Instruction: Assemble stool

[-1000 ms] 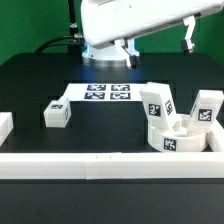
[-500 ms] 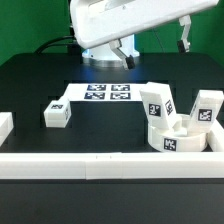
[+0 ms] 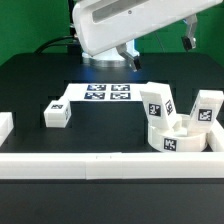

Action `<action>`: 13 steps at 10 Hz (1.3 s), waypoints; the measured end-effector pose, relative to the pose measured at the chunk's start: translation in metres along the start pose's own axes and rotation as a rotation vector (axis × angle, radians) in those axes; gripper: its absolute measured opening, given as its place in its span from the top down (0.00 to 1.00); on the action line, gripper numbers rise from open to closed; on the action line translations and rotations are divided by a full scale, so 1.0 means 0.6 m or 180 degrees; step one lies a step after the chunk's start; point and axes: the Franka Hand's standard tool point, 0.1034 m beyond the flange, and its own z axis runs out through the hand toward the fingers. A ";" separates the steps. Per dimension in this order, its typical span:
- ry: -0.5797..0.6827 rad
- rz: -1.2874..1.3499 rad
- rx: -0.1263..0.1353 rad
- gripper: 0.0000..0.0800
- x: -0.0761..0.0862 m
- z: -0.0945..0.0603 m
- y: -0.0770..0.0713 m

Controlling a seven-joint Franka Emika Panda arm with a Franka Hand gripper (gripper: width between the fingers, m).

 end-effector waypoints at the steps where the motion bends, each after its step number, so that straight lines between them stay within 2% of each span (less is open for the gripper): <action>1: -0.0011 -0.0123 -0.0035 0.19 0.000 0.003 -0.007; 4: -0.0011 -0.0804 -0.0024 0.19 0.000 0.003 -0.003; 5: -0.0006 -0.1168 -0.0051 0.19 0.001 0.005 -0.002; 6: 0.0053 -0.1685 -0.0182 0.19 0.009 0.010 0.001; 7: 0.0070 -0.2034 -0.0220 0.19 0.010 0.019 0.001; 8: 0.0127 -0.2341 -0.0307 0.19 0.017 0.025 0.004; 9: 0.0108 -0.2575 -0.0286 0.19 0.015 0.035 0.012; 10: 0.0083 -0.2862 -0.0312 0.19 0.015 0.034 0.015; 12: 0.0089 -0.2864 -0.0311 0.19 0.015 0.039 0.017; 13: 0.0108 -0.2851 -0.0315 0.19 0.013 0.052 0.022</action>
Offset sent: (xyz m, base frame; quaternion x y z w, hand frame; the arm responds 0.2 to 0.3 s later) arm 0.0000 0.0000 0.0000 0.0000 0.0000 -0.1296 0.9916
